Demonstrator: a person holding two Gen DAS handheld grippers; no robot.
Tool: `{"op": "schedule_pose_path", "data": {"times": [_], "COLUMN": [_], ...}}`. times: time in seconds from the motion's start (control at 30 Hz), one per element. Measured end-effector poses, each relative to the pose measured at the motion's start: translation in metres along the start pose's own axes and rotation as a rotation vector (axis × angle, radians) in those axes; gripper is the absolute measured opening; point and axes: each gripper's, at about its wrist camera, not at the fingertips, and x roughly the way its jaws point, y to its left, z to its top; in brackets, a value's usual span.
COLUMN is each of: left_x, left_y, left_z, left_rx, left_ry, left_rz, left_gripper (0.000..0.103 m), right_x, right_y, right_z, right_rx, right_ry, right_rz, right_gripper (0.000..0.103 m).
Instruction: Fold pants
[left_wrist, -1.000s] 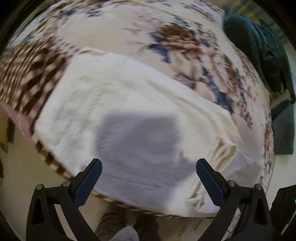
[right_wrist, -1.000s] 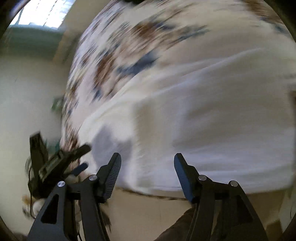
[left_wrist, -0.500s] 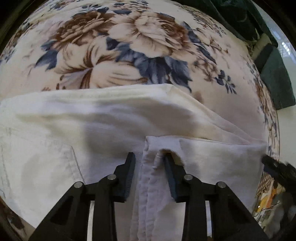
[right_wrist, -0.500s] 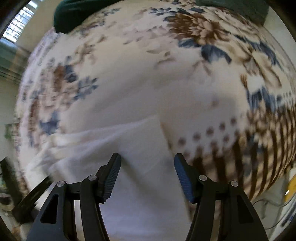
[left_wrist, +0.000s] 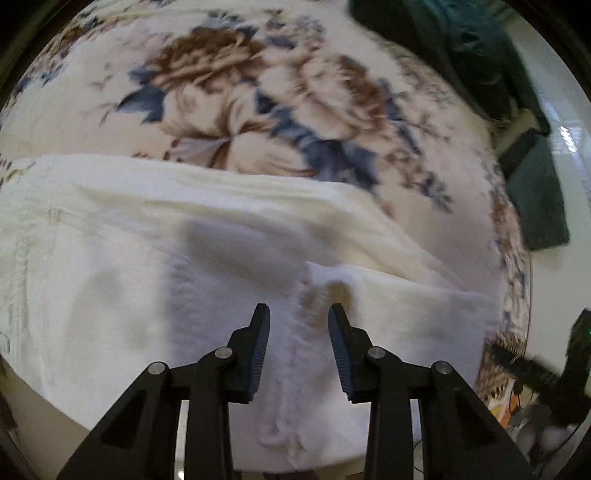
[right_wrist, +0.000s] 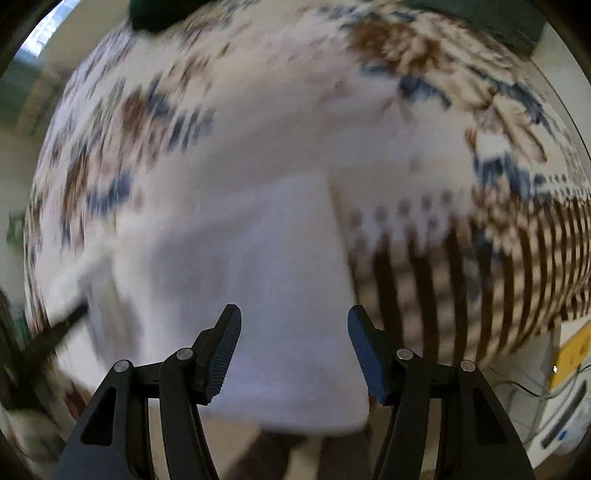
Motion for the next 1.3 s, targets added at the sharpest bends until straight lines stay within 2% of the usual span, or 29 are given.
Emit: {"op": "schedule_pose_path", "data": {"times": [0.1,0.17,0.2,0.23,0.33,0.43,0.47,0.5,0.6,0.67,0.77,0.83,0.93,1.03,1.13,1.17,1.23,1.3], "left_x": [0.006,0.022,0.029,0.032,0.023,0.011,0.005,0.002,-0.004,0.002,0.008,0.015,0.028,0.025,0.027,0.029,0.029,0.025], "left_y": [-0.019,-0.017,-0.008,0.003,0.013,0.009,0.004,-0.001,-0.02,-0.025,-0.031,-0.036,-0.033,-0.03,-0.014,-0.006,0.011,0.013], "left_z": [-0.025,-0.048,-0.06,-0.069,-0.078,-0.075,-0.071,-0.067,-0.056,-0.055,-0.059,-0.065,-0.074,-0.073,-0.069,-0.068,-0.067,-0.067], "left_rx": [0.103,0.135,0.114,0.083,0.065,0.054,0.058,0.065,0.089,0.082,0.084,0.106,0.153,0.16,0.119,0.088,0.018,0.013], "left_ry": [0.052,0.123,0.168,0.193,0.192,0.188,0.167,0.145,0.086,0.109,0.117,0.138,0.15,0.149,0.153,0.166,0.187,0.186], "left_rz": [0.043,0.107,0.113,0.1,0.073,0.091,0.107,0.11,0.088,0.066,0.023,0.042,0.07,0.062,0.116,0.112,0.054,0.04], "left_gripper": [0.033,0.033,0.034,0.036,0.041,0.042,0.04,0.04,0.04,0.04,0.04,0.04,0.04,0.04,0.04,0.043,0.043,0.043], "right_x": [0.029,0.041,0.042,0.038,0.01,-0.009,-0.006,0.002,0.013,0.008,0.023,0.039,0.045,0.035,0.027,0.025,0.019,0.01], "right_y": [-0.003,-0.019,-0.024,-0.029,-0.029,-0.001,0.004,0.012,0.026,0.039,0.048,0.04,0.017,-0.012,-0.05,-0.06,-0.075,-0.08], "right_z": [-0.035,-0.049,-0.052,-0.053,-0.045,-0.024,-0.018,-0.011,-0.006,-0.013,-0.021,-0.024,-0.026,-0.026,-0.023,-0.019,-0.015,-0.009], "right_rx": [-0.055,-0.014,0.004,0.02,0.054,-0.005,-0.004,0.002,0.003,-0.063,-0.106,-0.09,-0.056,-0.018,0.053,0.076,0.105,0.077], "right_ry": [0.142,0.228,0.249,0.25,0.173,0.073,0.073,0.083,0.141,0.147,0.197,0.217,0.203,0.183,0.182,0.184,0.181,0.179], "right_rz": [-0.126,-0.144,-0.151,-0.143,-0.045,0.025,0.047,0.07,0.113,0.194,0.178,0.148,0.068,0.009,-0.007,0.0,0.011,-0.019], "right_gripper": [0.06,0.057,0.055,0.054,0.054,0.052,0.038,0.032,0.031,0.031,0.031,0.03,0.0,0.0,0.0,0.0,0.0,0.0]}}
